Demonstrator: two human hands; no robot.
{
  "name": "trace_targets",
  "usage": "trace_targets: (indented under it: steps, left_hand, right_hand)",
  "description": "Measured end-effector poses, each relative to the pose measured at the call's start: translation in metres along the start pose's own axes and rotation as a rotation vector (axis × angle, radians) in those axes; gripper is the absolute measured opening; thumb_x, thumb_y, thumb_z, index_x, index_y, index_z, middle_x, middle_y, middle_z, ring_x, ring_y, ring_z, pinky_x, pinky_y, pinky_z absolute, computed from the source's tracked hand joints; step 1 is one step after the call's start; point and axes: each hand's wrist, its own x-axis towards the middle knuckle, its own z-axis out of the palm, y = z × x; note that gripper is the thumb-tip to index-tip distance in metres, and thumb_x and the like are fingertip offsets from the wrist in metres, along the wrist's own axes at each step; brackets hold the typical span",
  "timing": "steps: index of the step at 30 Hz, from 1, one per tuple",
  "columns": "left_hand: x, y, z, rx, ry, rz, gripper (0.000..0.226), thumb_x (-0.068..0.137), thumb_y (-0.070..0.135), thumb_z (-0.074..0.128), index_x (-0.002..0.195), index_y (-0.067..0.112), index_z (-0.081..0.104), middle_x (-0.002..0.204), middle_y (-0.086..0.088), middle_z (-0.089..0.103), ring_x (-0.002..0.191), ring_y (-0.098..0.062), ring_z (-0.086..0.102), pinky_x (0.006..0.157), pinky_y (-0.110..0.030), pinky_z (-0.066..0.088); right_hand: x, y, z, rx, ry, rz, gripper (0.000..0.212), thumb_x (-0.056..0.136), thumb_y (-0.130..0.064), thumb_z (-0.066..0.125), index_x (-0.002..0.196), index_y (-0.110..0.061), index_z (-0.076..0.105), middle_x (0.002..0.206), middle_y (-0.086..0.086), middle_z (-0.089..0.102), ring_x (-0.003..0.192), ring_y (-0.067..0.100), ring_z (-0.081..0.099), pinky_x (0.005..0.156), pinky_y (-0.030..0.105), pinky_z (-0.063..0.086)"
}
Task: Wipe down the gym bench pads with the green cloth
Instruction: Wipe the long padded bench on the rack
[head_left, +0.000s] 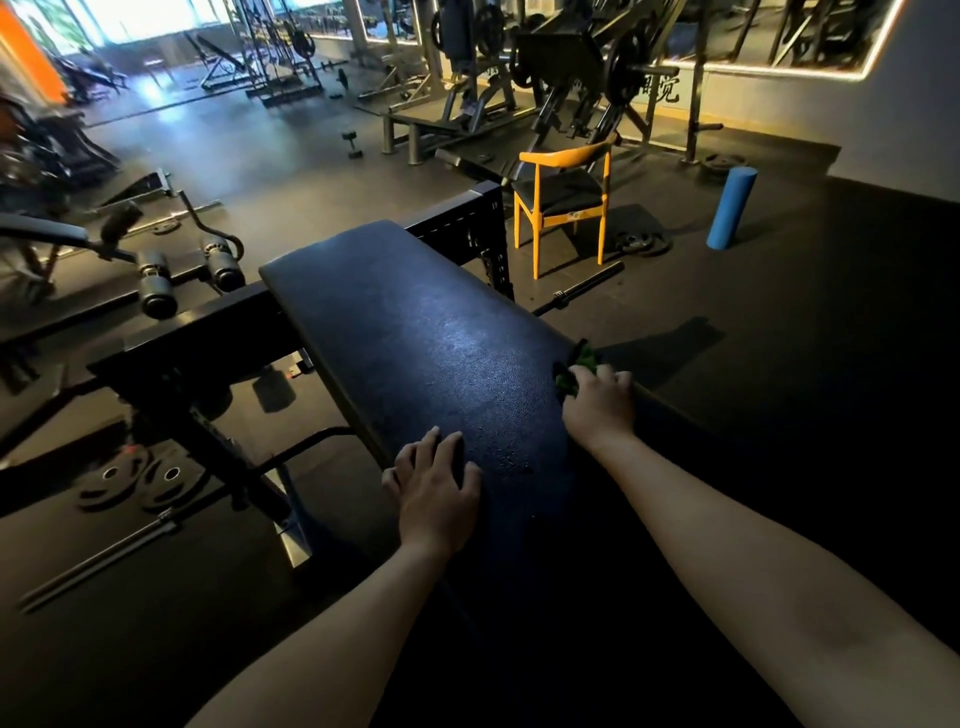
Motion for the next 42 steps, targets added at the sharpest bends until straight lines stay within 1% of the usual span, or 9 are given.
trace_targets:
  steps: [4,12,17,19,22,26,32,37,42]
  left_hand:
    - [0.001,-0.004,-0.001,-0.074,-0.010,0.014,0.050,0.098,0.043,0.045,0.146,0.031,0.043,0.159,0.006,0.030,0.144,-0.017,0.015,0.116,-0.043,0.005]
    - [0.005,-0.020,-0.008,-0.436,0.052,-0.081,0.058,0.095,0.021,0.058,0.150,0.017,0.042,0.159,-0.005,0.029,0.146,-0.020,0.013,0.123,-0.040,0.016]
    - [0.002,-0.039,-0.010,-0.310,0.006,-0.191,0.075,0.093,0.044,0.059,0.156,0.023,0.026,0.165,-0.003,0.006,0.148,-0.022,0.000,0.123,-0.045,0.010]
    - [-0.001,-0.052,-0.009,-0.291,-0.035,-0.194,0.082,0.092,0.054,0.057,0.158,0.025,0.018,0.166,-0.001,0.002,0.149,-0.023,-0.001,0.123,-0.048,0.011]
    - [-0.005,-0.066,-0.009,-0.264,-0.100,-0.144,0.084,0.092,0.068,0.048,0.159,0.032,0.011,0.166,0.007,-0.003,0.151,-0.021,0.000,0.123,-0.046,0.007]
    - [0.000,-0.071,-0.009,-0.308,-0.102,-0.126,0.087,0.089,0.068,0.053,0.158,0.031,0.016,0.166,0.007,0.000,0.152,-0.021,0.005,0.122,-0.043,0.010]
    - [0.010,-0.087,-0.012,-0.520,-0.035,-0.075,0.079,0.085,0.046,0.067,0.150,0.014,0.037,0.148,-0.008,0.030,0.145,-0.023,0.027,0.118,-0.025,0.017]
    - [0.014,-0.092,-0.006,-0.527,-0.038,-0.066,0.096,0.084,0.036,0.078,0.156,0.005,0.021,0.156,-0.014,0.023,0.148,-0.024,0.020,0.123,-0.033,0.018]
    - [0.013,-0.094,-0.013,-0.522,-0.062,-0.073,0.102,0.084,0.050,0.075,0.158,0.009,0.018,0.161,-0.008,0.020,0.150,-0.018,0.017,0.124,-0.035,0.019]
  right_hand:
    - [-0.015,-0.030,0.015,0.048,0.002,-0.044,0.047,0.089,-0.007,0.047,0.134,-0.017,0.058,0.132,0.017,0.051,0.118,0.037,0.039,0.102,0.036,0.036]
    - [-0.055,-0.088,0.047,0.145,-0.089,-0.289,0.053,0.085,-0.002,0.047,0.132,-0.022,0.063,0.128,0.010,0.059,0.115,0.033,0.043,0.102,0.032,0.035]
    - [-0.059,-0.100,0.053,0.148,-0.205,-0.486,0.050,0.073,-0.011,0.048,0.114,-0.024,0.075,0.109,0.007,0.071,0.098,0.035,0.059,0.091,0.035,0.048]
    - [-0.040,-0.093,0.052,0.185,-0.112,-0.441,0.043,0.074,-0.009,0.053,0.107,-0.022,0.077,0.104,0.008,0.072,0.092,0.035,0.061,0.086,0.036,0.051]
    - [-0.014,-0.080,0.044,0.126,0.049,-0.232,0.046,0.086,-0.005,0.052,0.126,-0.019,0.067,0.129,0.014,0.057,0.110,0.037,0.045,0.098,0.035,0.038]
    - [-0.013,-0.093,0.053,0.042,-0.052,-0.109,0.038,0.097,-0.021,0.046,0.132,-0.019,0.061,0.139,0.013,0.044,0.124,0.035,0.032,0.107,0.039,0.032]
    - [-0.058,-0.139,0.076,0.167,-0.139,-0.472,0.038,0.077,-0.012,0.048,0.096,-0.021,0.079,0.105,0.007,0.073,0.096,0.034,0.059,0.090,0.034,0.039]
    - [-0.050,-0.139,0.070,0.240,-0.242,-0.650,0.039,0.071,-0.008,0.049,0.093,-0.016,0.079,0.094,0.008,0.074,0.089,0.027,0.065,0.087,0.027,0.045]
    - [0.014,-0.130,0.064,0.180,0.004,-0.311,0.035,0.090,-0.005,0.049,0.114,-0.017,0.071,0.114,0.015,0.061,0.104,0.038,0.053,0.090,0.035,0.039]
